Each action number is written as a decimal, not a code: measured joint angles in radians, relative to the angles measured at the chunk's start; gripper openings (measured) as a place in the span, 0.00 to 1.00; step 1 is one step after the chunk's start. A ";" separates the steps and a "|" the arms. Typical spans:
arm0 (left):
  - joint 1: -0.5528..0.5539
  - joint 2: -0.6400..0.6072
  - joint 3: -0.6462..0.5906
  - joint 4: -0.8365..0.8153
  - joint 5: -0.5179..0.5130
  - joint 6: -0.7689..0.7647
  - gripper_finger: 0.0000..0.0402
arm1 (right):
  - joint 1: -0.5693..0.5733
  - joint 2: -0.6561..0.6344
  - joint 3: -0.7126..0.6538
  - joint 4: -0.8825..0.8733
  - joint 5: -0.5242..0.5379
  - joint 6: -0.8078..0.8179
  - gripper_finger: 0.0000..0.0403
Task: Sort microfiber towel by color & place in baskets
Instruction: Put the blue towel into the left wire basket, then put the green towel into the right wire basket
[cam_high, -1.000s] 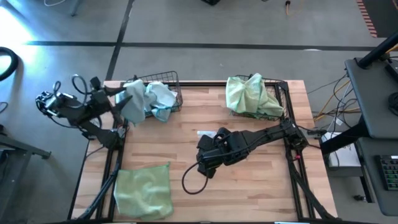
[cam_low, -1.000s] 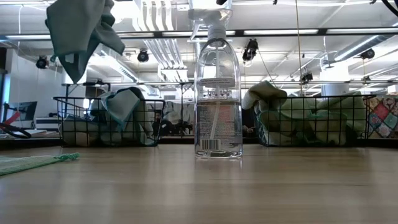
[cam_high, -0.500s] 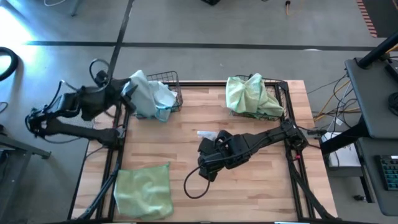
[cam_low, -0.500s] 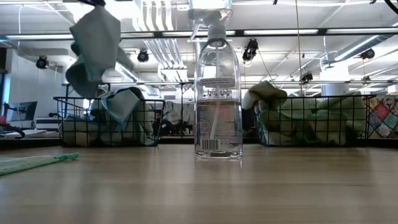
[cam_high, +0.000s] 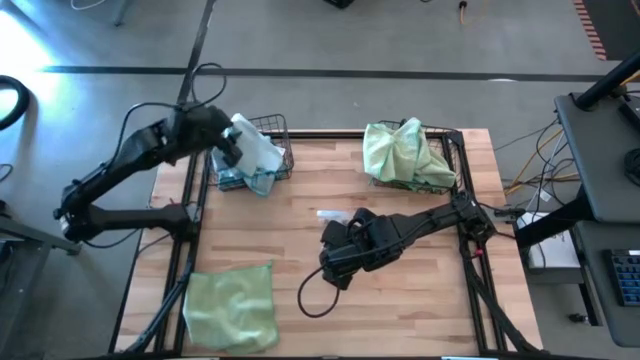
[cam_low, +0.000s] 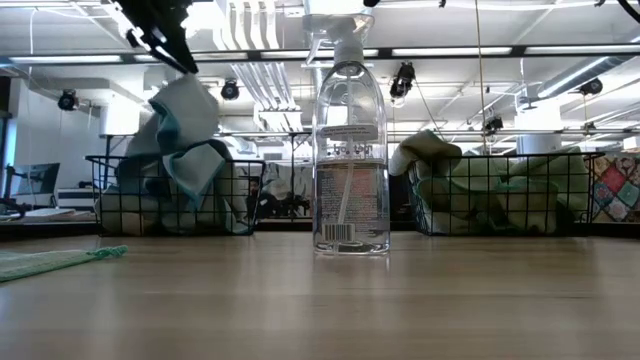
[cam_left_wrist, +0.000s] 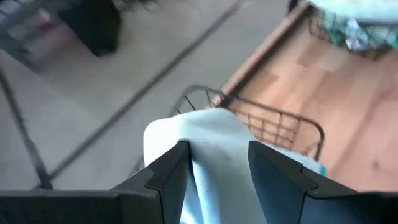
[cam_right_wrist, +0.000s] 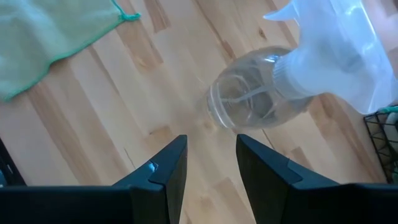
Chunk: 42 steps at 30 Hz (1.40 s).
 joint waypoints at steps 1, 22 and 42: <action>0.018 0.015 0.000 -0.010 0.028 0.003 0.38 | 0.001 0.000 0.000 0.000 0.000 0.000 0.33; 0.170 -0.004 0.000 -0.229 0.207 -0.008 0.38 | 0.001 0.000 0.000 -0.027 0.026 -0.001 0.33; 0.169 -0.431 -0.002 -0.413 0.657 -0.335 0.38 | -0.012 0.000 0.000 0.107 0.027 0.001 0.33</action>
